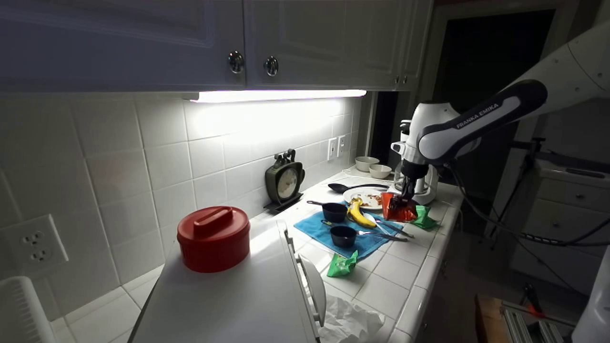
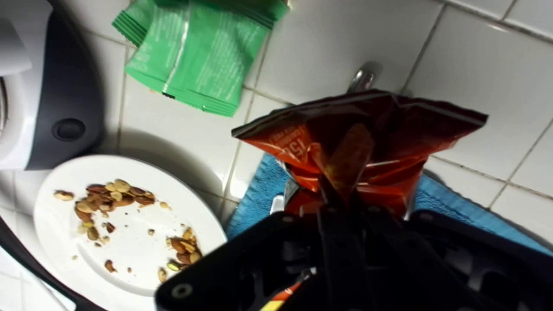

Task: Move all the small green packets to the left edge of the blue towel and move the doritos to the right edge of the towel

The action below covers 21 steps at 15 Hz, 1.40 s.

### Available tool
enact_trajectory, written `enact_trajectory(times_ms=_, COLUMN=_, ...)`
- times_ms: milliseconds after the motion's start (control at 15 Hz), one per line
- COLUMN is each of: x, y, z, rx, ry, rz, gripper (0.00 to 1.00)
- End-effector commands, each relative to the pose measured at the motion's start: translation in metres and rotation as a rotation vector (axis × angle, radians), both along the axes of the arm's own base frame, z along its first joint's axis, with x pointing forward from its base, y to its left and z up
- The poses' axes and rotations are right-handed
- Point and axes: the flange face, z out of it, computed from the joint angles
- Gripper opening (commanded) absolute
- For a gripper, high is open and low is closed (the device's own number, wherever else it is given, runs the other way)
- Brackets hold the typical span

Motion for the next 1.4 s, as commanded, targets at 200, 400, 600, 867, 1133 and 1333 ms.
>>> enact_trajectory(times_ms=200, x=-0.005, y=-0.031, z=-0.012, rx=-0.063, ry=-0.045, rz=-0.156, gripper=0.04)
enact_trajectory(times_ms=400, x=0.003, y=-0.035, z=-0.021, rx=-0.053, ry=-0.057, rz=-0.212, gripper=0.31)
enact_trajectory(times_ms=600, x=-0.003, y=-0.036, z=-0.022, rx=-0.059, ry=-0.035, rz=-0.320, gripper=0.40)
enact_trajectory(times_ms=867, x=-0.037, y=-0.043, z=-0.026, rx=-0.089, ry=0.023, rz=-0.480, gripper=0.69)
enact_trajectory(times_ms=1133, x=-0.071, y=-0.054, z=-0.027, rx=-0.120, ry=0.054, rz=-0.578, gripper=0.97)
enact_trajectory(times_ms=1333, x=-0.085, y=-0.063, z=-0.034, rx=-0.136, ry=0.036, rz=-0.579, gripper=1.00)
